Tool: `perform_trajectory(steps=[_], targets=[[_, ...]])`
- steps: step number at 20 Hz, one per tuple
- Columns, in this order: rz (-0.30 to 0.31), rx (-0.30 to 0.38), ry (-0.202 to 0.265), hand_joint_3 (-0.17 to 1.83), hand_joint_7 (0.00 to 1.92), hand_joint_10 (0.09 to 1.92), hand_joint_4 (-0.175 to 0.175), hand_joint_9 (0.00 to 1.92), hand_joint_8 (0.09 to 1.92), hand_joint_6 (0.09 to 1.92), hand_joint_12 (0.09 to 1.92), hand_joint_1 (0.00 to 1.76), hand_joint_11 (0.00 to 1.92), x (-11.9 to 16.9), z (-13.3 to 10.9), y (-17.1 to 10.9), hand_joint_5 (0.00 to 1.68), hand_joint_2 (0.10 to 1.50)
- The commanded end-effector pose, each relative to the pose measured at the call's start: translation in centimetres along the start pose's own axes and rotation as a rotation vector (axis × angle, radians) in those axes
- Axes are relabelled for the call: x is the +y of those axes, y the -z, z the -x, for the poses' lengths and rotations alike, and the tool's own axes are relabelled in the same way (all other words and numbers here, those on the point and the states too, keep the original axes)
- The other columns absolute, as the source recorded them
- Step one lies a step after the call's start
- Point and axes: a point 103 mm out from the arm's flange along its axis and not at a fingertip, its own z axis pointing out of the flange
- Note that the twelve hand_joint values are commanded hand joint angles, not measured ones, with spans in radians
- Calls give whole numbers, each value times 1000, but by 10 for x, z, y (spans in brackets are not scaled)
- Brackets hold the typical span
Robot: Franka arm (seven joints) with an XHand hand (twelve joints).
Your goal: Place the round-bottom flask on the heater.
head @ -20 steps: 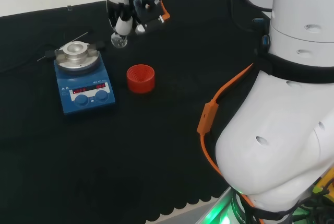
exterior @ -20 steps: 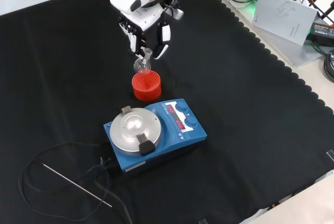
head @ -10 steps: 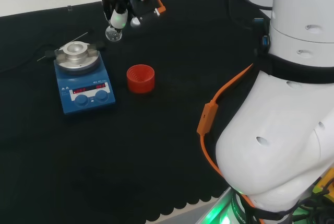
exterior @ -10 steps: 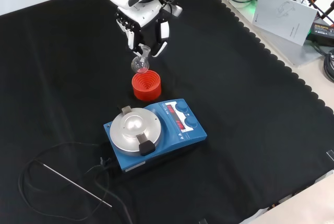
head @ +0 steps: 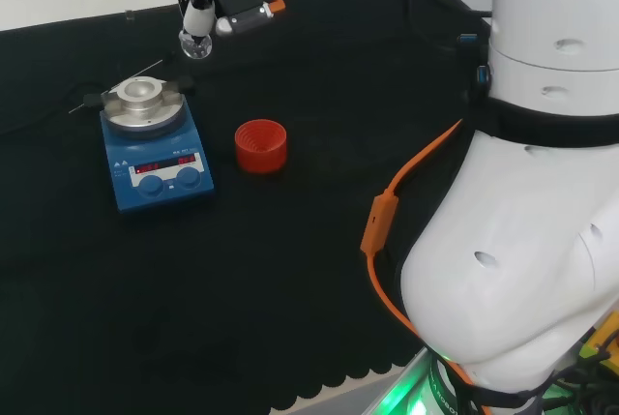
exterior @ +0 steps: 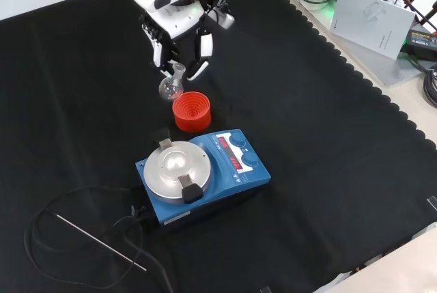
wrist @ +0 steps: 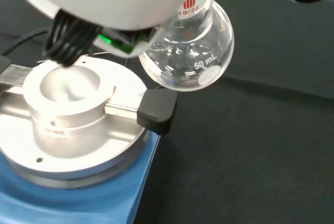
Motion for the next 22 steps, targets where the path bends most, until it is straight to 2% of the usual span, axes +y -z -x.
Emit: perform_trajectory(steps=[1,9,22], targets=[[-25,-9,-42,950,1604,210,-175,1811,501,626,770,1215,1762,8,-7,-5,1375,457],[-12,-10,-29,953,1608,205,-175,1816,496,622,770,1215,1764,14,-13,10,1378,454],[-12,12,59,958,1614,199,-175,1821,490,618,770,1215,1767,19,-43,10,1383,450]])
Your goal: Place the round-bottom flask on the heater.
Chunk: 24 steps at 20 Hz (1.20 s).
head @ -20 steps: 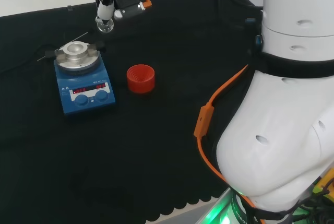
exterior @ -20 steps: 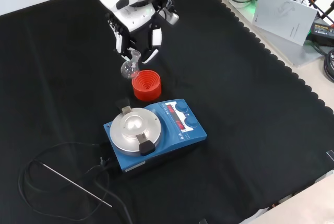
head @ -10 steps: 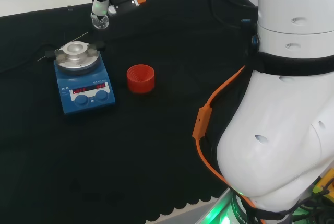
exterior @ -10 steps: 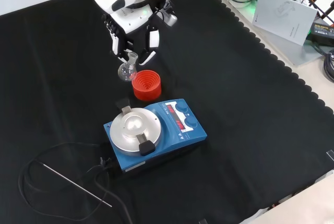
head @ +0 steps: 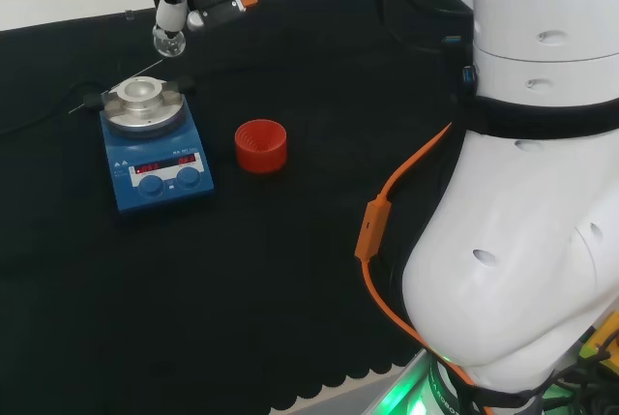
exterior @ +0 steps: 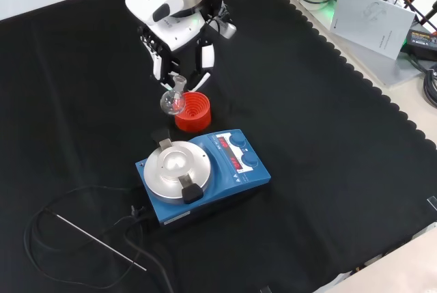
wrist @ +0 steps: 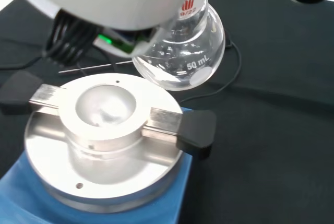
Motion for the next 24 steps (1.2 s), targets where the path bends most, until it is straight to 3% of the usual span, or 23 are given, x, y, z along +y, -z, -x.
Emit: perform_trajectory(steps=[1,24], targets=[[0,8,32,959,1614,198,-175,1822,489,618,770,1216,1767,2,-10,0,1383,449],[-9,0,141,962,1621,188,-175,1832,479,615,768,1216,1773,17,-42,5,1385,447]])
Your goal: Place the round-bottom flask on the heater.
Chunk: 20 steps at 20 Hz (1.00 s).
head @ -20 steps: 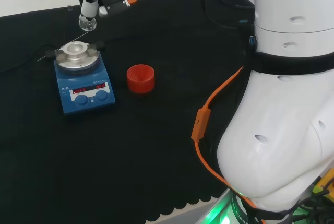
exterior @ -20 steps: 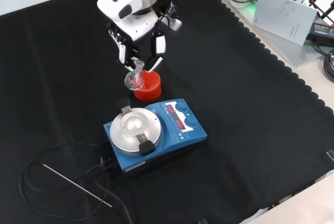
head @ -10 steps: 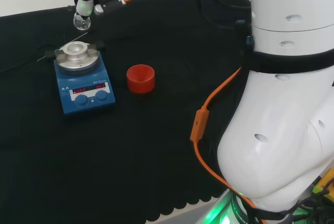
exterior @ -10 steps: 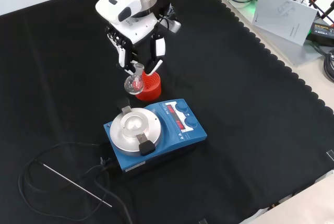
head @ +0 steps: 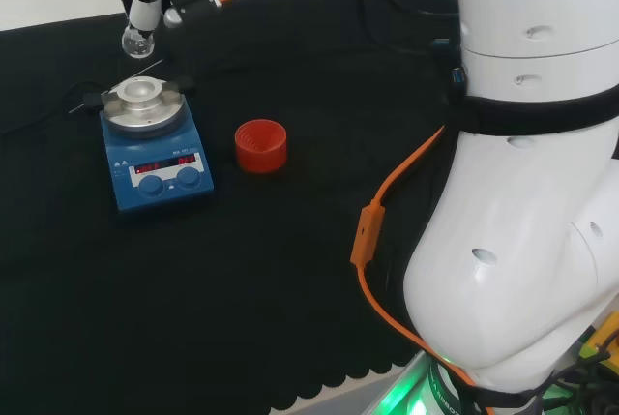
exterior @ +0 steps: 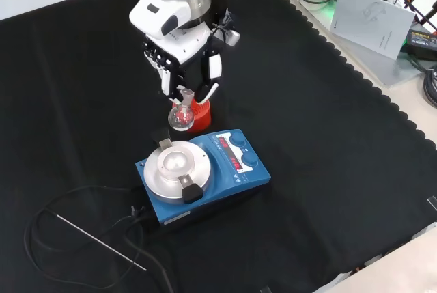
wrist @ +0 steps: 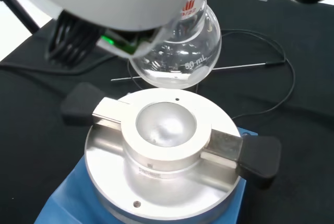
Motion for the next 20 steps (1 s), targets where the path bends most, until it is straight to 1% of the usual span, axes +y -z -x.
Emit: perform_trajectory(steps=[1,5,10,13,20], targets=[[-9,-10,31,962,1621,188,-175,1833,479,615,767,1216,1774,5,-8,-2,1385,447],[-11,-6,51,962,1622,186,-175,1836,477,615,767,1216,1775,12,-11,-5,1386,446],[-45,1,59,963,1623,184,-175,1837,476,615,766,1216,1776,21,-12,-20,1386,446],[-55,2,67,963,1624,183,-175,1838,475,615,765,1216,1777,26,-13,-25,1386,446],[-63,10,62,964,1625,180,-175,1840,473,615,764,1215,1778,32,-11,-27,1386,446]])
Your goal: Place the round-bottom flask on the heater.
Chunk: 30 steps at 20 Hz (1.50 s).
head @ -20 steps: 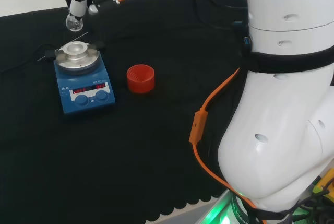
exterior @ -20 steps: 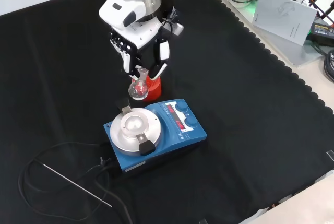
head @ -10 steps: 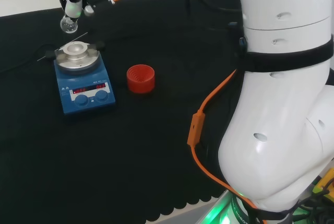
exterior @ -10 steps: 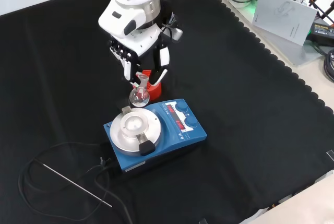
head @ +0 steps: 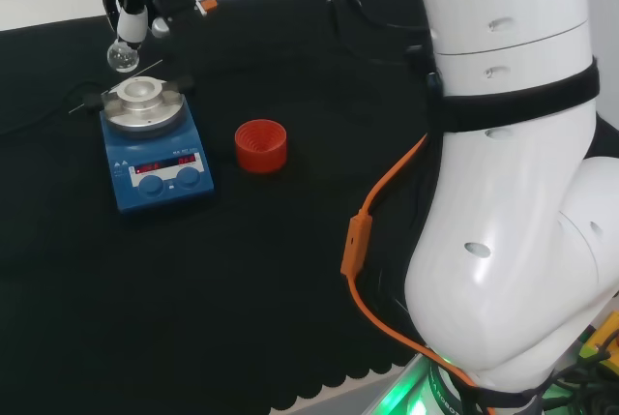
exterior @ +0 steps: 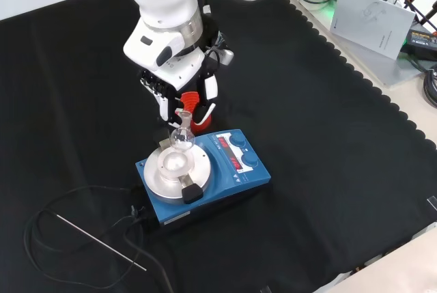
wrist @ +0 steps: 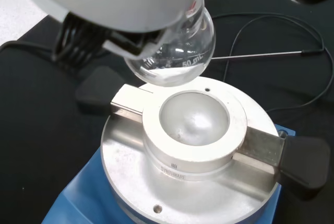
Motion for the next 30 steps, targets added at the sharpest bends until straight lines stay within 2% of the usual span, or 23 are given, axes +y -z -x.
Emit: perform_trajectory(steps=[1,10,16,30], targets=[[-15,7,0,964,1625,179,-175,1840,472,615,764,1215,1778,3,1,-3,1386,446],[-42,-4,1,964,1627,175,-175,1842,470,616,763,1215,1780,8,2,-10,1386,445],[-69,-6,6,965,1628,173,-175,1843,468,616,762,1215,1780,11,2,-30,1386,445],[-78,4,5,965,1629,166,-175,1844,465,617,760,1215,1782,8,7,-38,1385,445]])
